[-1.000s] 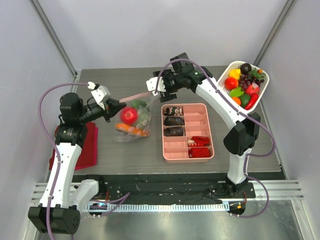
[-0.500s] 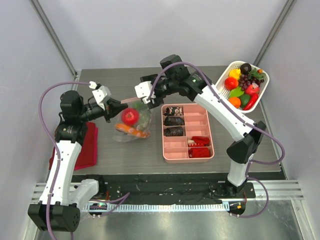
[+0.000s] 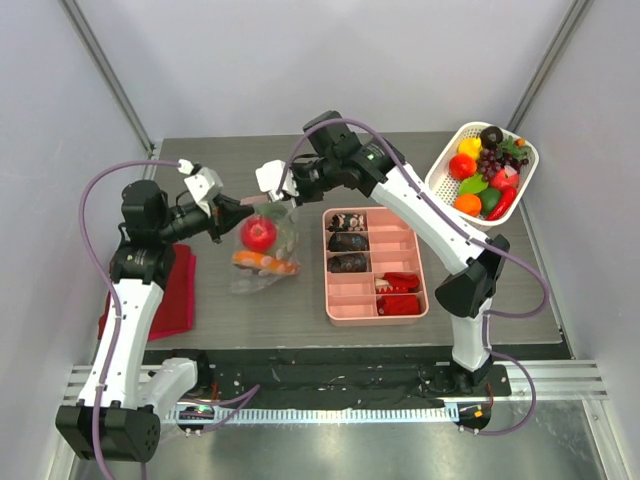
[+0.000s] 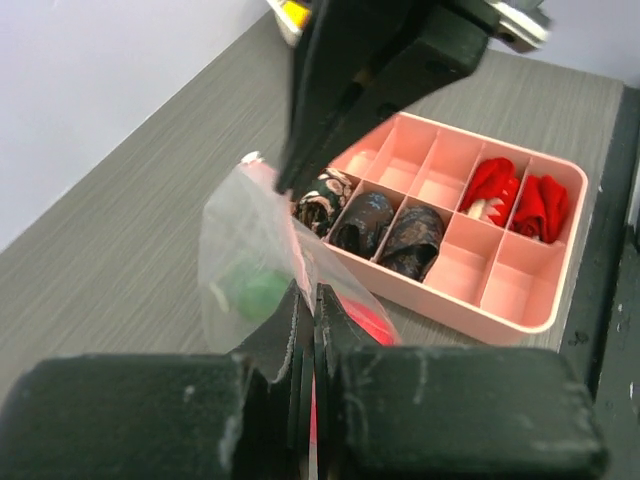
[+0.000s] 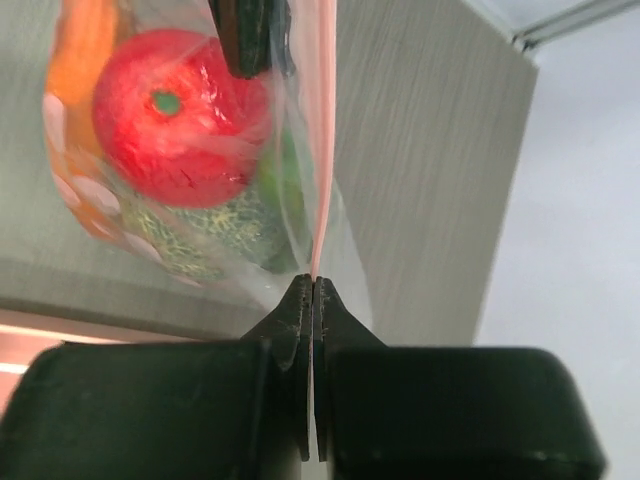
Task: Place the food in the zip-top bag and seal the zipper
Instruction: Place the zipper food storage bag at the center of the board.
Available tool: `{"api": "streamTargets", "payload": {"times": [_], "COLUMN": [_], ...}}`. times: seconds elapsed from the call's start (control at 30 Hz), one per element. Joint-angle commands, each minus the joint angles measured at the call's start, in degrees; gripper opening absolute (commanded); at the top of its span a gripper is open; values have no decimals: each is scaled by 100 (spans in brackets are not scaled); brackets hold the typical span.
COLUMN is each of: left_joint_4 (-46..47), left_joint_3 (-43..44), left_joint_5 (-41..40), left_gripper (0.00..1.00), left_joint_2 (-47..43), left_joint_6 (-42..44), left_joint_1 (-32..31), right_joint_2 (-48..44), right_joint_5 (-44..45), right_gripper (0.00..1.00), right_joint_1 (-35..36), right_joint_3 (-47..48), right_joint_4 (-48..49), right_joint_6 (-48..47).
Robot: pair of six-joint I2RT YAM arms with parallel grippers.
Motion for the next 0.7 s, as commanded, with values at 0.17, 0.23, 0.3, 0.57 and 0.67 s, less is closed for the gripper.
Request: {"api": "streamTargets", "payload": {"times": [0.17, 0.23, 0.3, 0.57, 0.67], "left_joint_4": [1072, 1116, 1238, 1090, 950], "left_joint_3": [545, 546, 493, 800, 1028], "left_joint_5": [-1178, -931, -896, -895, -1315], "left_gripper": [3, 0, 0, 12, 40], "left_joint_2": [647, 717, 683, 1033, 1209], "left_joint_6": [-2605, -2624, -2651, -2870, -3169], "left_joint_1": [658, 703, 703, 703, 712], "right_joint_2": [341, 394, 394, 552, 648], "right_joint_5": [-210, -272, -386, -1132, -1388], "right_gripper": [1, 1, 1, 1, 1], "right_joint_1": [-438, -561, -649, -896, -957], "right_joint_3": [951, 960, 899, 934, 881], "right_joint_4": [195, 257, 432, 845, 1004], "right_joint_6": [3328, 3777, 4128, 6253, 7244]}}
